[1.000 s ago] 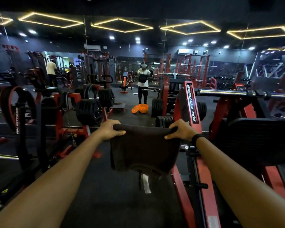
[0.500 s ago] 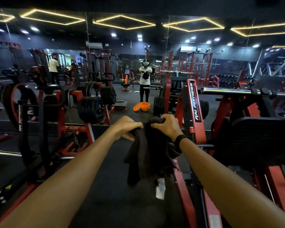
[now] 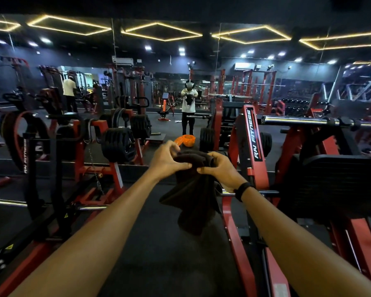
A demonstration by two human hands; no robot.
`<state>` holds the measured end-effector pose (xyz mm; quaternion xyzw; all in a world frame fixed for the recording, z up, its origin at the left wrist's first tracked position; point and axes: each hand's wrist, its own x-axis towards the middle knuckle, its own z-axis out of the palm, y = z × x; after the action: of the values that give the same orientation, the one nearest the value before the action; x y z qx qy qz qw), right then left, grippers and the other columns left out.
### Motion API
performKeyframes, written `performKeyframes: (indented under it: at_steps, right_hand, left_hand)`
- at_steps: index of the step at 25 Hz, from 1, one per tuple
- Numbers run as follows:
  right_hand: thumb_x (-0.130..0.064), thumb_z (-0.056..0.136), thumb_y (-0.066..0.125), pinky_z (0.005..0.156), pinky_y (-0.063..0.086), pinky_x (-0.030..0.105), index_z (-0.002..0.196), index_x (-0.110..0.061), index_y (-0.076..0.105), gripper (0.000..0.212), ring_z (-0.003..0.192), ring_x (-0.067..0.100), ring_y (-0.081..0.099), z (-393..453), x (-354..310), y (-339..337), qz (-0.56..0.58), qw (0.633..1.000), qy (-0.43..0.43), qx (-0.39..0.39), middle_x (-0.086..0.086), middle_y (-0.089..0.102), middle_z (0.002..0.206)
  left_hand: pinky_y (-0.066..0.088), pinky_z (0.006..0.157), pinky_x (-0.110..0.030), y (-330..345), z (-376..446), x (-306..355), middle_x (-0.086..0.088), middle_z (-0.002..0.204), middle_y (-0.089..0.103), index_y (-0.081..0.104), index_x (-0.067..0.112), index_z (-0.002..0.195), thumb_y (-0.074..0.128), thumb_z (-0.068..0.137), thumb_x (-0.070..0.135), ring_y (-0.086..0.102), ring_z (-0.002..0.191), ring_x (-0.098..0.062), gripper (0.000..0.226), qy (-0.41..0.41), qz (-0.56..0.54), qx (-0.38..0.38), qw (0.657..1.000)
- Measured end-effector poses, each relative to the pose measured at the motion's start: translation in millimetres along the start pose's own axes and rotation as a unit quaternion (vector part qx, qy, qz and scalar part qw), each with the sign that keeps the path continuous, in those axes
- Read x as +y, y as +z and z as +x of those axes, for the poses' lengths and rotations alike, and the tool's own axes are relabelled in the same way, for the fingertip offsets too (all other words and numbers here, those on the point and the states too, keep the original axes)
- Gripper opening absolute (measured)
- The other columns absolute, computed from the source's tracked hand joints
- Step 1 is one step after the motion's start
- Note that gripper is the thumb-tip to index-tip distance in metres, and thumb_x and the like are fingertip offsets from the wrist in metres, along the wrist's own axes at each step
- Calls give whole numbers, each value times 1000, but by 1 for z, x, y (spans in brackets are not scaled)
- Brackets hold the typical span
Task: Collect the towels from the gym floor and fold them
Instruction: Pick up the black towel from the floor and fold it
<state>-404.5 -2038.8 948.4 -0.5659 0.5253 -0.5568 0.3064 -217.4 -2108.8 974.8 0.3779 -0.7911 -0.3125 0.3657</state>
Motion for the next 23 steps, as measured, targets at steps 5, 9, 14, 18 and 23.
performKeyframes:
  at_steps: [5,9,14,18,23]
  right_hand:
    - [7,82,65,93,53,35,114,-9,57,37,109,25,62,-3,-11,7,151,988,-3,14,12,64,115]
    - [-8,69,82,99,49,36,131,-17,49,71,115,18,60,-1,-6,6,30,997,37,-57,4,62,125]
    - [-8,67,77,101,47,45,122,-8,57,58,112,27,60,3,0,-2,-185,958,135,-172,13,63,119]
    - [-13,72,78,104,45,41,129,-14,50,63,116,23,56,-3,-5,8,-110,966,155,-177,5,60,123]
    - [1,65,79,95,50,39,137,-16,33,86,112,20,55,-6,18,18,-186,961,106,-173,2,56,121]
  left_hand:
    - [52,72,-23,3,-2,2,-2,99,68,65,16,103,83,67,38,65,96,-18,46,-68,-172,-26,982]
    - [48,60,-20,10,3,20,3,83,68,68,17,86,85,62,41,64,77,-10,39,-22,-117,118,986]
    - [56,71,-31,6,5,27,3,86,67,66,19,85,86,57,44,64,83,-13,42,-80,-117,183,973]
    - [46,65,-26,8,1,37,6,85,62,63,20,87,83,60,46,59,81,-14,42,-120,-79,238,961]
    - [39,63,-23,2,0,50,6,88,55,63,16,101,81,67,40,51,80,-13,46,-175,-141,301,927]
